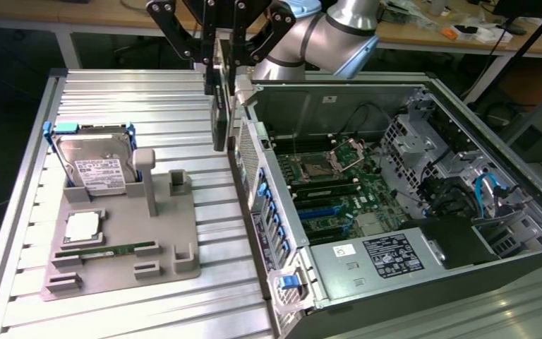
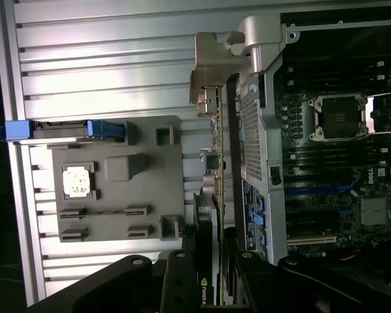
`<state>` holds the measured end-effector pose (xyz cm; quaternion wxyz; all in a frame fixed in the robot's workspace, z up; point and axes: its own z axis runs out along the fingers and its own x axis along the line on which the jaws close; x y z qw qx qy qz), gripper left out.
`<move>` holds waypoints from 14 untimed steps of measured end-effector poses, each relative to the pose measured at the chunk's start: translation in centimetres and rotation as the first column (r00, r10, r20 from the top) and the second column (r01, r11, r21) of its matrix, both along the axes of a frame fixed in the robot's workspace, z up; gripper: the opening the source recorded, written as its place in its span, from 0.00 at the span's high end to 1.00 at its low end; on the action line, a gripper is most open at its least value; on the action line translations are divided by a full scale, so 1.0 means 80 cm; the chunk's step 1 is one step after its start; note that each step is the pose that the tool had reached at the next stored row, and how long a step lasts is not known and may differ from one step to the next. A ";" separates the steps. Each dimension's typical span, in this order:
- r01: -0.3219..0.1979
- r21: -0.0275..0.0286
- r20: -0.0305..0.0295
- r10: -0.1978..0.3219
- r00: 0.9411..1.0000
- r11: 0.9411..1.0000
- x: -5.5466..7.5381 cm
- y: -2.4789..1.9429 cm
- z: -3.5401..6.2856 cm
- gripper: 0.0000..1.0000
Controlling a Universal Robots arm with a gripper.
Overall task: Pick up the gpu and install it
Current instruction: 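Pick up the gpu and move the gpu toward the slot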
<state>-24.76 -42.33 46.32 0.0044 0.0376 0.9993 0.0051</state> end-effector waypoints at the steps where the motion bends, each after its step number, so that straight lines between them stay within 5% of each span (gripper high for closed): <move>1: 0.000 0.000 0.000 0.000 1.000 1.000 0.002 0.0000 0.000 0.73; 14: 0.000 0.000 0.000 0.000 1.000 1.000 0.024 0.0000 0.000 0.73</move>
